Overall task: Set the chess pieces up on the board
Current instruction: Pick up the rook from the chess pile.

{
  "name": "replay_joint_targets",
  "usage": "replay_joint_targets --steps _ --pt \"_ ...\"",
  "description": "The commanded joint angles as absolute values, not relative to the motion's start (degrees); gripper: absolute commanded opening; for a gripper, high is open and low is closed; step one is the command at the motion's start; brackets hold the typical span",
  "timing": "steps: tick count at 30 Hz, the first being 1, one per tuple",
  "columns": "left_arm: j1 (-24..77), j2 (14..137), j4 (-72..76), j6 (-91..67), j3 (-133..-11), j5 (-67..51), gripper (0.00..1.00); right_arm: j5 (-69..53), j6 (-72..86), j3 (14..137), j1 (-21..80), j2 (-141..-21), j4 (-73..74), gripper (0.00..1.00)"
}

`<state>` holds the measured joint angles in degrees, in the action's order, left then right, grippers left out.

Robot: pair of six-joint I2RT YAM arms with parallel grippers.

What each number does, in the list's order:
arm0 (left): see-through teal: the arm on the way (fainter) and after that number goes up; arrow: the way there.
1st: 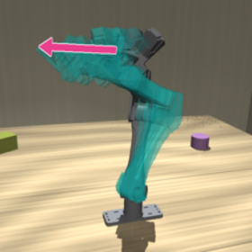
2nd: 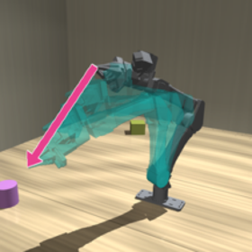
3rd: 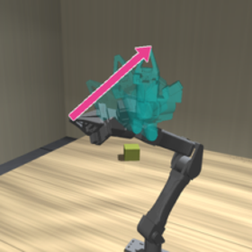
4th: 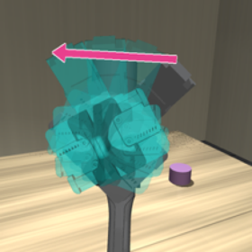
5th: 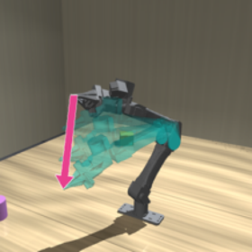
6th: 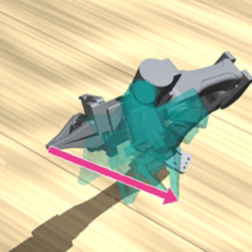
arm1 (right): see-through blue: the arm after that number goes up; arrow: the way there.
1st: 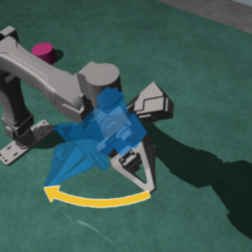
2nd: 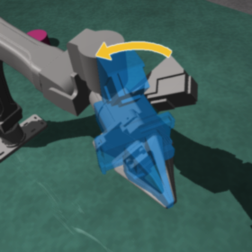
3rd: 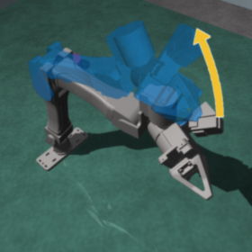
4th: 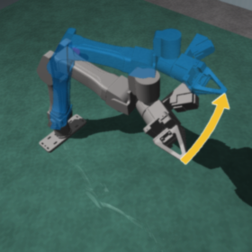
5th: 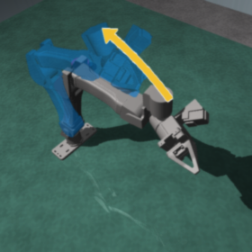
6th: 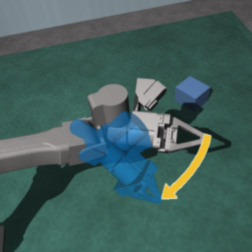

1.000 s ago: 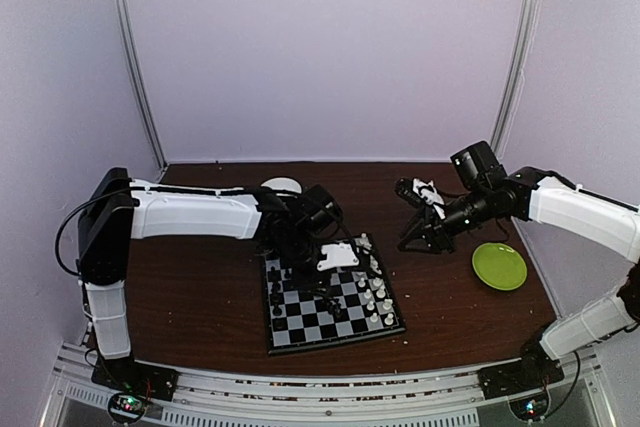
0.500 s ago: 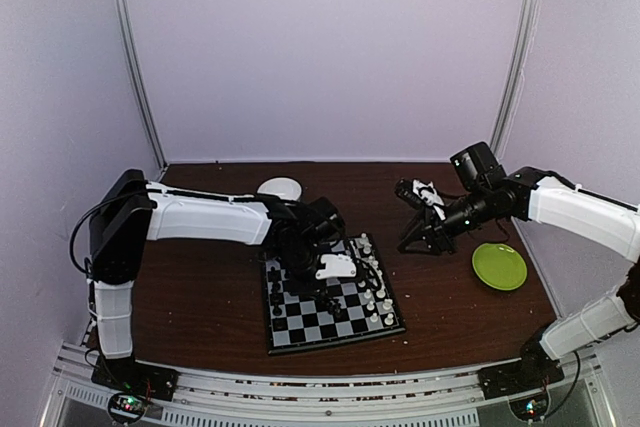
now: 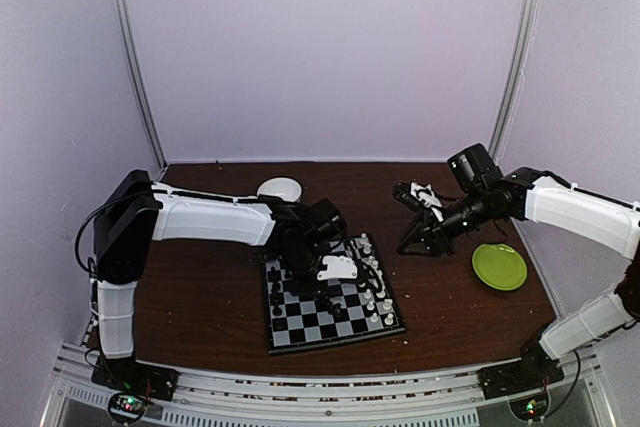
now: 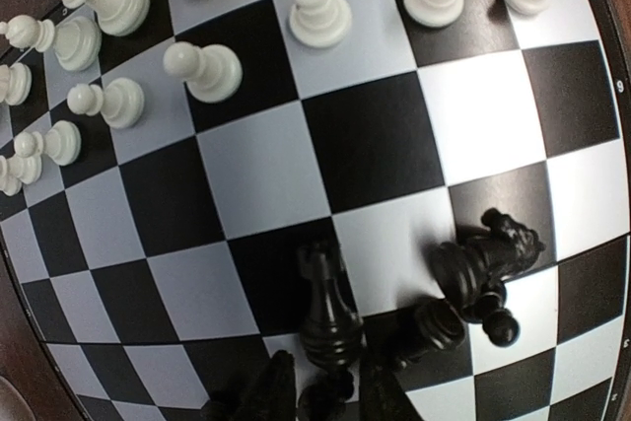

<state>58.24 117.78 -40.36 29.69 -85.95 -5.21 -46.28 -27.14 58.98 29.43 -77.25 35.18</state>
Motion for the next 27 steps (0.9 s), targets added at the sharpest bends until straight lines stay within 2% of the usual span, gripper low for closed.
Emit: replay_joint_targets --steps 1,5,17,27 --pt "58.2 119.1 -39.3 30.6 -87.0 -6.2 0.24 -46.9 -27.8 59.8 29.1 -77.8 35.8 0.33" --pt "58.2 119.6 -39.3 30.4 -87.1 -6.5 0.21 -46.8 -27.8 59.8 29.1 -77.9 35.8 0.32" --pt "58.0 118.5 -38.4 27.7 -86.6 -4.6 0.01 -47.7 -26.9 60.4 29.1 -78.1 36.0 0.32" --pt "55.2 107.0 -30.5 20.2 -80.5 -11.4 0.0 -49.1 -19.5 63.4 27.3 -76.2 33.9 0.33"
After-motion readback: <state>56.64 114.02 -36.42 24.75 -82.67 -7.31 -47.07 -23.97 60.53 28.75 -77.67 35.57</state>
